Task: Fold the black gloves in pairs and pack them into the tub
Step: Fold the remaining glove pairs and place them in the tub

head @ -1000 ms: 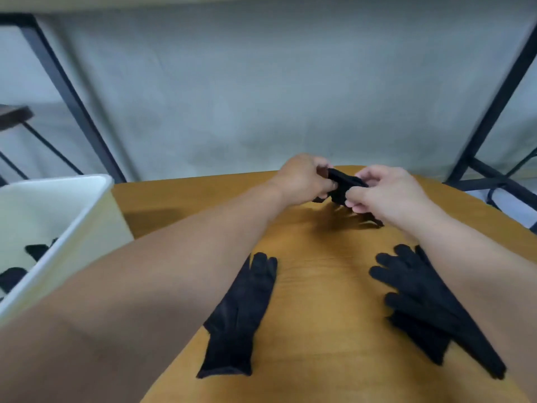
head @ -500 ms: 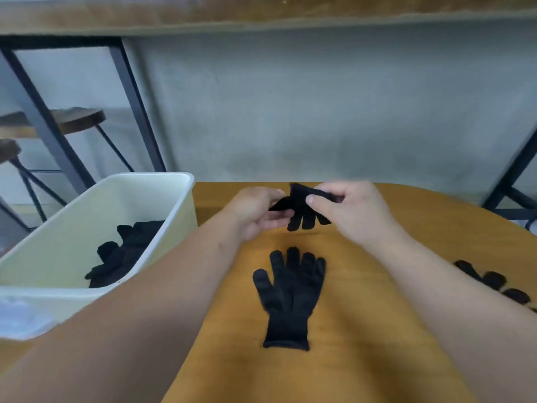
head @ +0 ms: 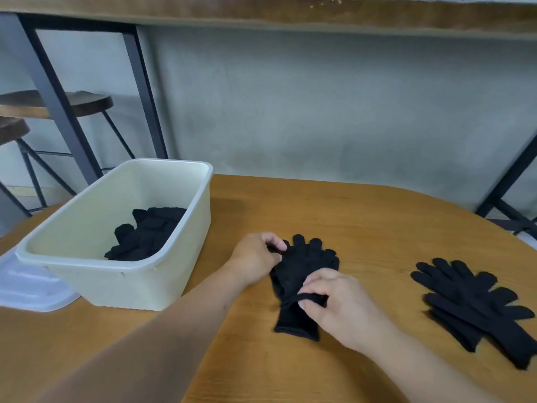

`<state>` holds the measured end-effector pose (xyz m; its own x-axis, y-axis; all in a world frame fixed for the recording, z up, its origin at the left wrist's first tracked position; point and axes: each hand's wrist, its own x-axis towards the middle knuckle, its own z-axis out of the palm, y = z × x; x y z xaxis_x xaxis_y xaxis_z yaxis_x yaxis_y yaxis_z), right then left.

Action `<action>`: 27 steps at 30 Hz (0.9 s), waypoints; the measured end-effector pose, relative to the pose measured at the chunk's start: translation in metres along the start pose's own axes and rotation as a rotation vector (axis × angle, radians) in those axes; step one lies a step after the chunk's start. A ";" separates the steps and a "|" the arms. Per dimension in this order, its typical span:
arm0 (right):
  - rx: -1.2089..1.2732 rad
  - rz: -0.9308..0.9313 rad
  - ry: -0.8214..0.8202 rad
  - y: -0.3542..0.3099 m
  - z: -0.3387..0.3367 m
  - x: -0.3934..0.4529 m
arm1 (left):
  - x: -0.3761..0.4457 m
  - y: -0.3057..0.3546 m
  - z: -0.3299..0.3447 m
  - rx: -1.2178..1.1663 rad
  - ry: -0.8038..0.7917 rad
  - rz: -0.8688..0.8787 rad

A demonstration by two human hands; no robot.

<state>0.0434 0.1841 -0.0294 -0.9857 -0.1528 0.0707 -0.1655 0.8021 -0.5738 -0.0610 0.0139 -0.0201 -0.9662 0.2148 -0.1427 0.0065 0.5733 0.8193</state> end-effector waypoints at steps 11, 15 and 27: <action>-0.169 -0.050 -0.098 -0.007 0.010 -0.023 | -0.010 -0.031 0.009 0.212 -0.001 0.155; -0.150 -0.022 -0.124 -0.008 0.008 -0.024 | -0.011 -0.034 0.008 0.233 0.053 0.171; -0.086 0.392 0.169 0.016 0.000 0.019 | -0.057 -0.022 0.020 0.350 -0.172 0.324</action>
<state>0.0219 0.1941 -0.0378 -0.9647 0.2635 -0.0021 0.2269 0.8268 -0.5146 -0.0005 0.0045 -0.0411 -0.8439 0.5359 -0.0260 0.4132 0.6800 0.6058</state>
